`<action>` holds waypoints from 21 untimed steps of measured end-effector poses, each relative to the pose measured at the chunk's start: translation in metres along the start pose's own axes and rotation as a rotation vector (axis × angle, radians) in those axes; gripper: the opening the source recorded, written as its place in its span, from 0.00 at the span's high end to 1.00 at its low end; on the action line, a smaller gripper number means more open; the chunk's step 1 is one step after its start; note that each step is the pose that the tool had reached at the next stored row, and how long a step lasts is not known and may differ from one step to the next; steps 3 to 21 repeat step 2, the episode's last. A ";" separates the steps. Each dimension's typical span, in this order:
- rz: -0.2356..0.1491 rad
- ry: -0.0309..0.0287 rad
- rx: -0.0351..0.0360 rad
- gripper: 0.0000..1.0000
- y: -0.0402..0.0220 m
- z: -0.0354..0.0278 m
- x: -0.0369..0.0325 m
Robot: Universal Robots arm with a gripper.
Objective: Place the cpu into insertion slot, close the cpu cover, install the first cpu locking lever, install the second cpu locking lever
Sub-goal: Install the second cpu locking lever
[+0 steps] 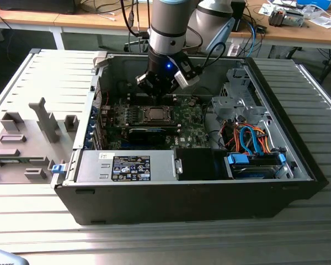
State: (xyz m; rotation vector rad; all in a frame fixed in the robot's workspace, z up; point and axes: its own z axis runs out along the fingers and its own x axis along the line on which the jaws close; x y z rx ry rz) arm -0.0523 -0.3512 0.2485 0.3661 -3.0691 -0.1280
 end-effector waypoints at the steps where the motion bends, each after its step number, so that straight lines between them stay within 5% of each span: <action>1: 0.000 0.0000 0.0000 0.89 0.0000 0.0000 0.0000; 21: 0.000 0.0000 0.0001 0.89 0.0000 0.0000 0.0000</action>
